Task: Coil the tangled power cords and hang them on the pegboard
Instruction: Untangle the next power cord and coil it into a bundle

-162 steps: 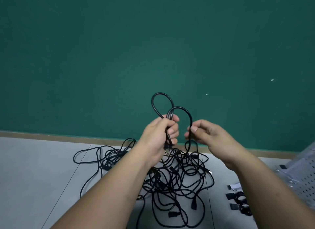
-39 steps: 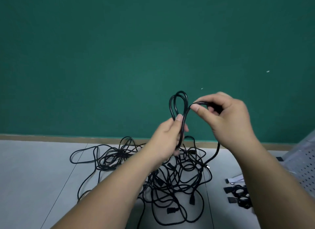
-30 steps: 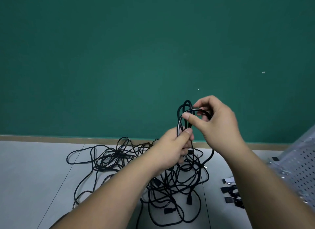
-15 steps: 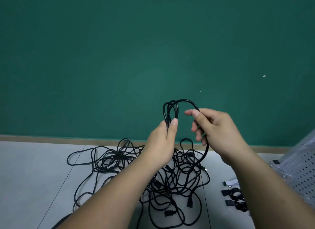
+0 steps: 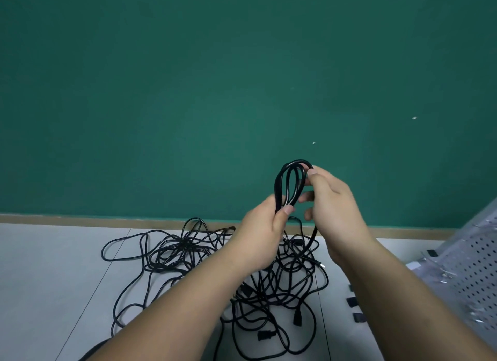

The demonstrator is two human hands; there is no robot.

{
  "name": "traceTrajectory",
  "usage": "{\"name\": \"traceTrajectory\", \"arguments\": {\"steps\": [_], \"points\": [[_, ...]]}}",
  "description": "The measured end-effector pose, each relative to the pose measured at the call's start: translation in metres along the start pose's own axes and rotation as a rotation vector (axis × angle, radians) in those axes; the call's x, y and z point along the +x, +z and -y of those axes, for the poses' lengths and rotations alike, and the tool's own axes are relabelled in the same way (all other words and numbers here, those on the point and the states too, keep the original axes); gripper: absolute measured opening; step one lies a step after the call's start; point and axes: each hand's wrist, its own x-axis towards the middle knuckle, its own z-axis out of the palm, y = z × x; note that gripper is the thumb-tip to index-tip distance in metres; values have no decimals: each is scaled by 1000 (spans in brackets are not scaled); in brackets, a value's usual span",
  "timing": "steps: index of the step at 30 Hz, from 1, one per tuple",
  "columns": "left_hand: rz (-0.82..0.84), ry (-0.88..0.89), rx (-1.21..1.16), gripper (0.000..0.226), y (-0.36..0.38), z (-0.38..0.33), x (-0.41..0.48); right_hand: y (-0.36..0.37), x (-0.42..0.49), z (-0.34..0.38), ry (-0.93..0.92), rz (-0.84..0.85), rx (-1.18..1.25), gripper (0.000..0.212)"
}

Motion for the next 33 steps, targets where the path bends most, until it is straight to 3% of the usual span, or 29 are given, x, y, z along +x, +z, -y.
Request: {"name": "traceTrajectory", "arguments": {"steps": [3,7,13,17,19,23,25,27,33], "points": [[23,11,25,19,2,-1,-2,-1,1,-1,6,-23,-6,38],[10,32,-17,25,12,-5,-5,3,-3,2,116,-12,261,36],[-92,37,-40,18,13,-6,-6,1,2,-13,-108,-144,-145,38],[20,-15,-336,19,15,-17,-11,-3,6,-12,-164,-138,-428,38],[48,-34,-374,17,16,-19,-14,-4,3,-8,-182,-127,-639,43],[35,-28,-251,13,14,-16,-11,-1,-7,3,-263,-63,-782,38],[47,15,-84,12,11,-12,-9,-1,-8,4,-269,-38,-787,49],[71,47,-5,11,8,-9,-8,-3,-6,3,-251,-27,-734,54],[99,87,69,13,4,-12,-7,-11,-5,2,-234,87,-580,40]]}}
